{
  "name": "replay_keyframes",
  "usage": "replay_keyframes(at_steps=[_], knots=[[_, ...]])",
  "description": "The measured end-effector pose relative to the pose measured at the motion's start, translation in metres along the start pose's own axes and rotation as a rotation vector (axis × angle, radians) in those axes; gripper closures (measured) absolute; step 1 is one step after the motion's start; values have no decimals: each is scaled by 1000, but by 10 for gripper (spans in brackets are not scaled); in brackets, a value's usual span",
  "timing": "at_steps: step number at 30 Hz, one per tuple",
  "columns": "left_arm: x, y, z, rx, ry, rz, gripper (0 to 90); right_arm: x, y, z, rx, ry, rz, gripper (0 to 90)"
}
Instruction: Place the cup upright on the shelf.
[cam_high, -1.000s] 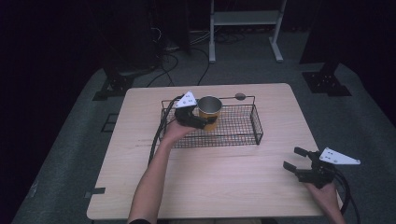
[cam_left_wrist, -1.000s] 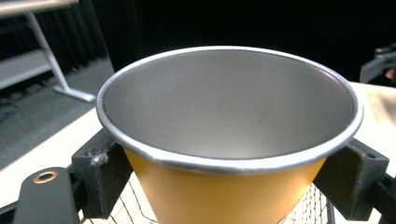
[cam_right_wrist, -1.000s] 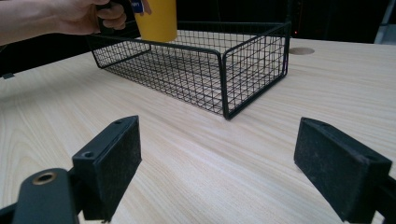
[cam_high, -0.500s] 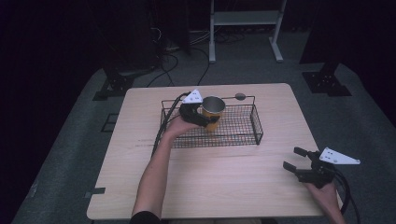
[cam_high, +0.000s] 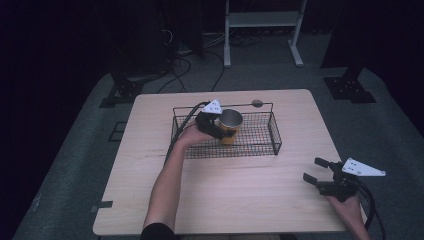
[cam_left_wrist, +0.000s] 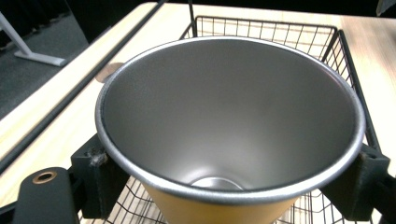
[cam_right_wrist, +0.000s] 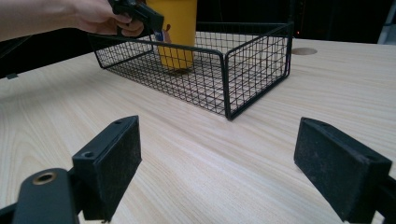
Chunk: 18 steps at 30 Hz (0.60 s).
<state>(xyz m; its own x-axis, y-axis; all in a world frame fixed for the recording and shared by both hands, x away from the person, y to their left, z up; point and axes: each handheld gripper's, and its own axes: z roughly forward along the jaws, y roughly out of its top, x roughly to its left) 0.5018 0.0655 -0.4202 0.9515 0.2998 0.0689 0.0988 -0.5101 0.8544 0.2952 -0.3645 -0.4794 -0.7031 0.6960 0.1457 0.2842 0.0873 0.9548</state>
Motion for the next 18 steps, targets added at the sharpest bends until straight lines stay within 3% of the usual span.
replay_keyframes(at_steps=[4, 18], knots=[[0, -3, 2, 24, -12, 0, 121, 0, 0, 0, 0, -1, 1, 138], [0, -2, 1, 24, -8, 3, 100, 0, 0, 0, 0, 0, 3, 138]])
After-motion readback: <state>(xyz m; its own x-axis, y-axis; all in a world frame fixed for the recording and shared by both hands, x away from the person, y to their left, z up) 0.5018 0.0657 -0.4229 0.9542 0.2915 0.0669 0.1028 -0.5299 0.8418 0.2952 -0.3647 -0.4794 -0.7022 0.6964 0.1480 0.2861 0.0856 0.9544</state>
